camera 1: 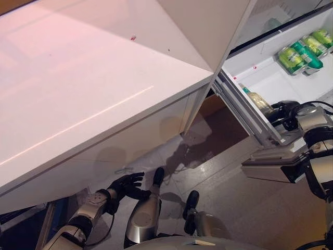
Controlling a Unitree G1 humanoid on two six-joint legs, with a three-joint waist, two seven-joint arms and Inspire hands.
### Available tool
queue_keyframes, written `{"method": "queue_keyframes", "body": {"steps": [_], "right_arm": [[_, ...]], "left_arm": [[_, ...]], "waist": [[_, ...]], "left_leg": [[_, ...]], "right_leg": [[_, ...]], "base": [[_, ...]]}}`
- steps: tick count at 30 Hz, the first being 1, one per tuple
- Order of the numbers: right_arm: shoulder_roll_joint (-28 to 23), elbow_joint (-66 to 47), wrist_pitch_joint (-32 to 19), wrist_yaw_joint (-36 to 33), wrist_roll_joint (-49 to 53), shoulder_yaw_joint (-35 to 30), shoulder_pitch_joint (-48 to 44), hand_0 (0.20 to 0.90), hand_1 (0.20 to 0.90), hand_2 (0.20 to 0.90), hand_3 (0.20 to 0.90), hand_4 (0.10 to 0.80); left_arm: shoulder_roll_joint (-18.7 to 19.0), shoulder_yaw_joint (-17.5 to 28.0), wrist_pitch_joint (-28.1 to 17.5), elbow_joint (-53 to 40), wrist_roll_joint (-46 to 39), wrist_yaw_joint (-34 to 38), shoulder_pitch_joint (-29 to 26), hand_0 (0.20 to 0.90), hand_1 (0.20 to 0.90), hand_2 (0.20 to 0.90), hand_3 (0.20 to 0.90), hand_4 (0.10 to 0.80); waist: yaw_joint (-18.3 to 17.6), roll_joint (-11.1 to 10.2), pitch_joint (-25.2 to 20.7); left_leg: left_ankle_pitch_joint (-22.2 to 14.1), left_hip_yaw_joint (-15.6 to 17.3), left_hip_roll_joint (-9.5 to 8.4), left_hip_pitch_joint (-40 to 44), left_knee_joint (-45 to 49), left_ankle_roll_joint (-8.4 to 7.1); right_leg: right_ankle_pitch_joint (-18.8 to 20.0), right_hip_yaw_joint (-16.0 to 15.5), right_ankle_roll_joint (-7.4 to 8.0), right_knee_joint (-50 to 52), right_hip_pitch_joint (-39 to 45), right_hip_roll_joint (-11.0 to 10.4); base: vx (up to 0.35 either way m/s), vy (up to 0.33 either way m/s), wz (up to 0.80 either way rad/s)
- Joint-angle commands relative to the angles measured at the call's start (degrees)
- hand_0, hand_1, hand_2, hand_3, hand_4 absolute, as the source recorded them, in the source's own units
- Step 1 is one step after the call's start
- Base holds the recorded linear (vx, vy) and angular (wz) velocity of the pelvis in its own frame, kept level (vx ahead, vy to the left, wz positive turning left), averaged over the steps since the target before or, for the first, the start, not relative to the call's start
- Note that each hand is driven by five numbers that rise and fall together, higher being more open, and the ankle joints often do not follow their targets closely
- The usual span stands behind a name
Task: Put drinks into fridge and close the fridge
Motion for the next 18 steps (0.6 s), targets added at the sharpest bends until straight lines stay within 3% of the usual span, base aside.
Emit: {"method": "queue_keyframes", "body": {"steps": [1,7,9,13,18], "right_arm": [[-8.94,-14.33,-8.68,-6.56,6.95,0.54,-3.12,0.9,0.9,0.9,0.9,0.8],[-13.01,-31.33,-16.96,-17.61,15.95,-10.1,1.79,0.9,0.9,0.9,0.9,0.8],[-11.95,-36.48,-24.4,-26.05,18.15,-17.16,6.32,0.9,0.9,0.9,0.9,0.8],[-6.52,-39.92,-33.48,-37.76,22.99,-27.75,14.77,0.9,0.9,0.9,0.9,0.8],[1.54,-38.31,-42.49,-46.68,30.98,-35.23,22.74,0.9,0.9,0.9,0.9,0.8]], "left_arm": [[1.16,-0.24,0.21,-0.45,4.34,0.23,6.0,0.9,0.9,0.9,0.9,0.8],[-0.15,1.59,-2.01,3.03,5.76,0.84,8.4,0.9,0.9,0.9,0.9,0.8],[-1.45,2.12,-3.18,5.23,6.44,0.88,8.93,0.9,0.9,0.9,0.9,0.8],[-3.41,1.84,-3.38,6.61,7.04,1.11,9.35,0.9,0.9,0.9,0.9,0.8],[-4.71,0.12,-1.86,7.09,6.96,1.25,8.95,0.9,0.9,0.9,0.9,0.8]], "waist": [[-0.02,-2.24,-4.83],[-3.08,-3.53,-8.76],[-4.46,-3.34,-10.65],[-6.03,-2.58,-13.2],[-6.77,-1.83,-14.34]], "left_leg": [[-11.02,5.29,-2.48,2.79,4.73,2.11],[-11.74,6.84,-2.5,5.2,3.62,2.16],[-12.42,7.74,-2.62,6.28,3.38,2.3],[-13.68,9.27,-2.59,7.62,3.43,2.57],[-16.16,10.01,-2.96,8.3,6.63,3.48]], "right_leg": [[-3.29,1.74,-0.98,8.75,-5.35,0.77],[-3.29,3.45,-0.28,7.64,-3.75,1.24],[-3.37,4.57,0.05,7.03,-3.03,1.44],[-3.5,5.93,0.68,6.33,-2.09,1.44],[-4.43,7.7,0.63,7.46,-1.31,0.92]], "base": [[-0.005,-0.003,-0.07],[0.009,0.019,-0.09],[0.028,0.058,-0.16],[0.048,0.035,-0.2],[0.052,0.012,-0.25]]}}
